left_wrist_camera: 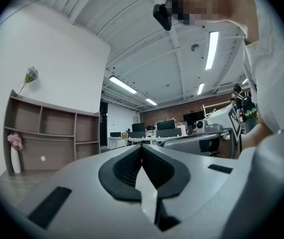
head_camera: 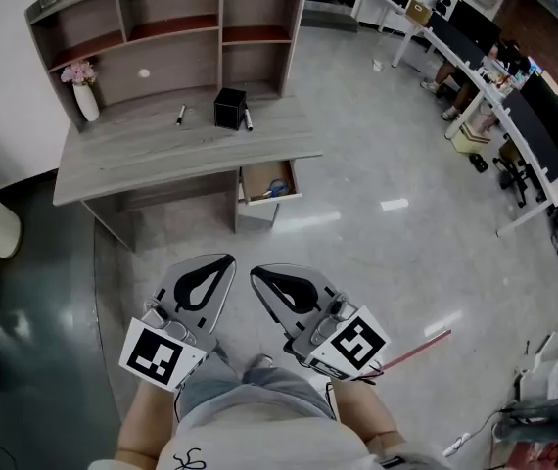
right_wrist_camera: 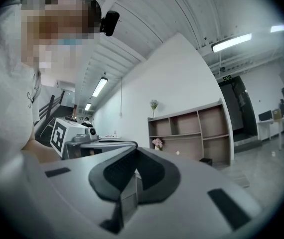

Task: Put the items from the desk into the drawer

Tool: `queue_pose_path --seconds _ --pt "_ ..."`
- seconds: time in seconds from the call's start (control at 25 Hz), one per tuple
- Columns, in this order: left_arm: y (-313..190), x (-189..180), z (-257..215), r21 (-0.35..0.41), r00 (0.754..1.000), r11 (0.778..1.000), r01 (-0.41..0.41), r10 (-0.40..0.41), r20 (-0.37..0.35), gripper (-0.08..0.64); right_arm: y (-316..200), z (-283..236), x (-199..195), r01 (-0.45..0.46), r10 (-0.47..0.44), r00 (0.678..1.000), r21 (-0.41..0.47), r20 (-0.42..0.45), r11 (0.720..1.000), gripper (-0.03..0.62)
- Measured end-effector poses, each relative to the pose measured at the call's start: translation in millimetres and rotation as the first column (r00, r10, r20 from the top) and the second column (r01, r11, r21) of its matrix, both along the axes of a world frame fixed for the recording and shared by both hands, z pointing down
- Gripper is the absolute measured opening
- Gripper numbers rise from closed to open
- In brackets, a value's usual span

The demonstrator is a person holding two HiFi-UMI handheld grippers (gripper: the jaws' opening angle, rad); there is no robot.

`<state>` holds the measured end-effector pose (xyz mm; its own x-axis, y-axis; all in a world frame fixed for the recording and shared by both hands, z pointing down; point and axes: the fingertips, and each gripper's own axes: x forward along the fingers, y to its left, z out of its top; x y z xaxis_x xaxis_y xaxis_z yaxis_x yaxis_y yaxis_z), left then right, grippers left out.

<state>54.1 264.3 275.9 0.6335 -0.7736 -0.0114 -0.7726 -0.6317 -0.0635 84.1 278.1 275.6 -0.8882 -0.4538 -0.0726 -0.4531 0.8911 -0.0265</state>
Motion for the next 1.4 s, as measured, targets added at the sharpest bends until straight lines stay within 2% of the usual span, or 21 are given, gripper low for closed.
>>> queue_pose_path --seconds 0.24,0.76,1.04,1.4 --pt "-37 -48 -2 -0.01 0.998 0.998 -0.058 0.058 0.008 0.011 -41 -5 -56 -0.04 0.04 0.999 0.011 -0.014 0.999 0.008" --pt "-118 -169 -11 0.008 0.994 0.994 -0.108 0.108 0.005 0.011 -122 -14 -174 -0.105 0.105 0.994 0.025 -0.003 0.994 0.008" --pt "-140 -204 -9 0.001 0.987 0.988 -0.157 0.157 -0.01 0.011 -142 -12 -205 -0.173 0.173 0.985 0.02 -0.012 0.985 0.009" --pt "-170 -216 -4 0.015 0.982 0.984 -0.179 0.18 -0.058 0.011 -172 -6 -206 -0.228 0.228 0.972 0.003 -0.046 0.974 0.008"
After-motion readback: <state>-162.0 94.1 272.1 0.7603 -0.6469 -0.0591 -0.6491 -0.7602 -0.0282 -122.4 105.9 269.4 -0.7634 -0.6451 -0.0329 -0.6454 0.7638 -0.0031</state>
